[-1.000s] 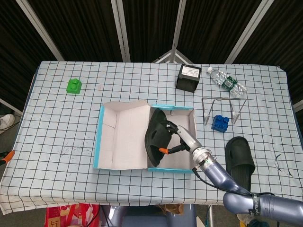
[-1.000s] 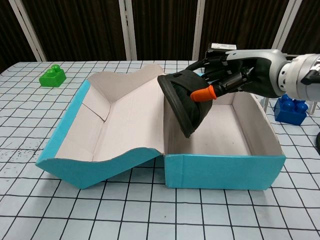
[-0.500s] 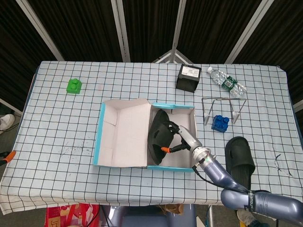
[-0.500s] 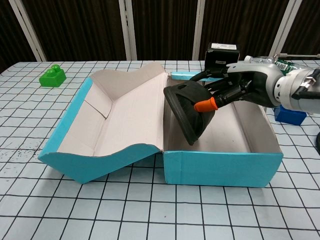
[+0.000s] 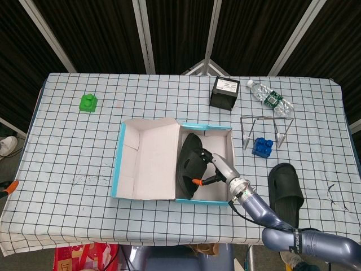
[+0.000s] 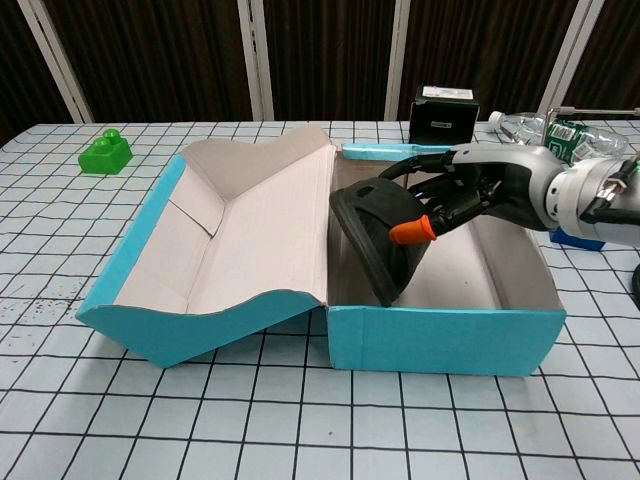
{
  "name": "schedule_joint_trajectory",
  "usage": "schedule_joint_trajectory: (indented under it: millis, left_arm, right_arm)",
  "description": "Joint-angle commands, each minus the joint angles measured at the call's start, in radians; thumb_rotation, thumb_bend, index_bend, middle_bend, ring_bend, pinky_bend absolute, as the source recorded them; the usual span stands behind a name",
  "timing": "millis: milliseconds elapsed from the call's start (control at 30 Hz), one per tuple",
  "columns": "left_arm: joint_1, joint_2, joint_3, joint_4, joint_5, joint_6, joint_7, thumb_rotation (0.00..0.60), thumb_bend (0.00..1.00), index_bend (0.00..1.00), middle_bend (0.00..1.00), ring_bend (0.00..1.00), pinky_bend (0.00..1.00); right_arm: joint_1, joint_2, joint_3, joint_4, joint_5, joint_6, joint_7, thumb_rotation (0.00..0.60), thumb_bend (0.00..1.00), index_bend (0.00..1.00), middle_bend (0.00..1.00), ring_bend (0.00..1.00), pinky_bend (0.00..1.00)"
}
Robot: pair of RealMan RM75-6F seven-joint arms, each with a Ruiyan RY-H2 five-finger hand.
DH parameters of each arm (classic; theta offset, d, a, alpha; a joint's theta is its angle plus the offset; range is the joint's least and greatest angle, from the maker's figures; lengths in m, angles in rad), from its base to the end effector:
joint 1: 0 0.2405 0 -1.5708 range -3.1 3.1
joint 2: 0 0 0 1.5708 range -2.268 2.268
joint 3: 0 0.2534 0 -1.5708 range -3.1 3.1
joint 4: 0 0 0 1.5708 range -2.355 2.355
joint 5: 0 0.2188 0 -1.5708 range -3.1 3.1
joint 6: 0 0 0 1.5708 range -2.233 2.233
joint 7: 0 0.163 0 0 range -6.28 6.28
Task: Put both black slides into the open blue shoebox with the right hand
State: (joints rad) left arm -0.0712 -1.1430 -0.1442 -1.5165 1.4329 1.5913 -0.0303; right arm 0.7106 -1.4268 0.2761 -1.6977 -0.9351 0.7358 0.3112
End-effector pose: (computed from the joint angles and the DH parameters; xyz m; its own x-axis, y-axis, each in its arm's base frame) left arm -0.3254 0.2142 0.1882 0.4204 -0.1982 0.8854 0.9072 0.0744 -0.4141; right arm -0.1231 -0.3418 -0.0249 -0.3423 -0.5869 0.7338 -0.9209 0.0547 -0.3858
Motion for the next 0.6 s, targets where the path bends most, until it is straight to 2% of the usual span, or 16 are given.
schedule_joint_trajectory:
  millis: [33, 300, 600]
  left_arm:
    - [0.001, 0.001, 0.0, 0.0, 0.0, 0.001, -0.001, 0.6, 0.22, 0.09, 0.0, 0.0, 0.1]
    - [0.001, 0.003, 0.0, 0.0, 0.0, 0.0, -0.007, 0.6, 0.22, 0.09, 0.0, 0.0, 0.1]
    - [0.002, 0.004, -0.001, -0.001, 0.0, 0.002, -0.009, 0.6, 0.22, 0.09, 0.0, 0.0, 0.1]
  right_arm:
    - [0.003, -0.012, -0.007, 0.012, 0.002, 0.004, -0.013, 0.6, 0.64, 0.45, 0.39, 0.44, 0.25]
    - [0.011, -0.067, -0.031, 0.076, 0.009, 0.018, -0.056, 0.6, 0.64, 0.45, 0.39, 0.44, 0.25]
    - [0.012, -0.088, -0.04, 0.1, 0.011, 0.013, -0.072, 0.6, 0.64, 0.45, 0.39, 0.44, 0.25]
